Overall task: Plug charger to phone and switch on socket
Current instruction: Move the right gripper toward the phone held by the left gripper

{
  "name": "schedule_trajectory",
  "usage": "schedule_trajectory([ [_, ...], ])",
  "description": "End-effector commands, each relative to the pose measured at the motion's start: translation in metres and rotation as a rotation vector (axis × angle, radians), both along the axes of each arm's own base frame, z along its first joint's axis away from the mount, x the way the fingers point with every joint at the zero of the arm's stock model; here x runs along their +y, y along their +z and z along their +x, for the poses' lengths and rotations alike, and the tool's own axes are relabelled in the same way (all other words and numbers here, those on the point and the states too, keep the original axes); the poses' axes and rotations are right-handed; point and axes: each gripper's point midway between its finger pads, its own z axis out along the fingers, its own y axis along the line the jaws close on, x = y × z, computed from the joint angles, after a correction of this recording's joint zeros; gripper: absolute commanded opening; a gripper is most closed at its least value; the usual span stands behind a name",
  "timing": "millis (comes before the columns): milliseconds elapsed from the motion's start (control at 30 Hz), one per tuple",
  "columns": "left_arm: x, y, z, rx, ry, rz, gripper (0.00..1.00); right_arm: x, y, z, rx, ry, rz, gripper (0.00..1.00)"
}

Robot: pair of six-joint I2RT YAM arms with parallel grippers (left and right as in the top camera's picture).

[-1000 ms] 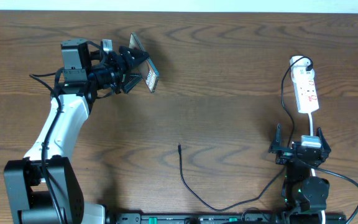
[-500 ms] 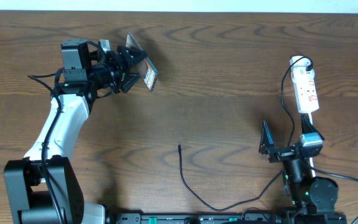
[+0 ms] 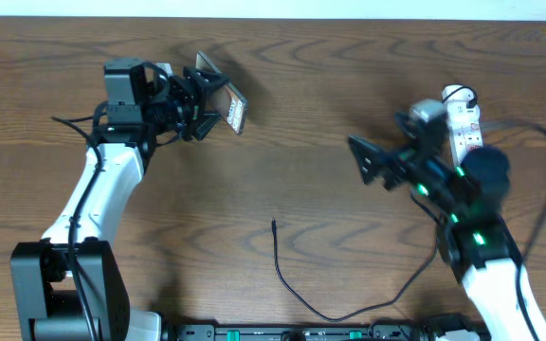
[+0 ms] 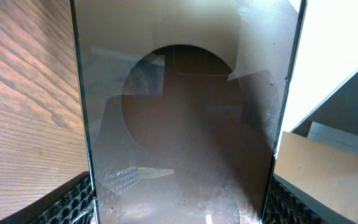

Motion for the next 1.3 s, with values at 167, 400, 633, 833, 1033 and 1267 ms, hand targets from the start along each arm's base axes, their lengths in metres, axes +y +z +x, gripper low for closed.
schedule_trajectory([
  [167,-0.012,0.024,0.005,-0.036,0.021,-0.041,0.07,0.09,-0.007,0.027,-0.073,0.254,0.045,0.99],
  [400,-0.016,0.024,0.004,-0.033,0.015,-0.042,0.07,0.135,-0.026,0.028,-0.124,0.353,0.071,0.99],
  [633,-0.026,0.021,0.004,-0.03,0.021,-0.022,0.07,0.14,-0.027,0.032,-0.099,0.322,0.118,0.99],
  [833,-0.043,0.023,0.002,-0.043,0.007,-0.014,0.07,0.13,-0.027,0.049,0.024,0.18,0.235,0.9],
  [1033,-0.045,0.024,0.003,-0.048,0.008,-0.017,0.07,0.127,-0.027,0.053,0.099,0.132,0.309,0.88],
  [1267,-0.047,0.025,0.0,-0.046,-0.009,-0.027,0.07,0.136,-0.045,0.043,0.114,0.166,0.223,0.89],
])
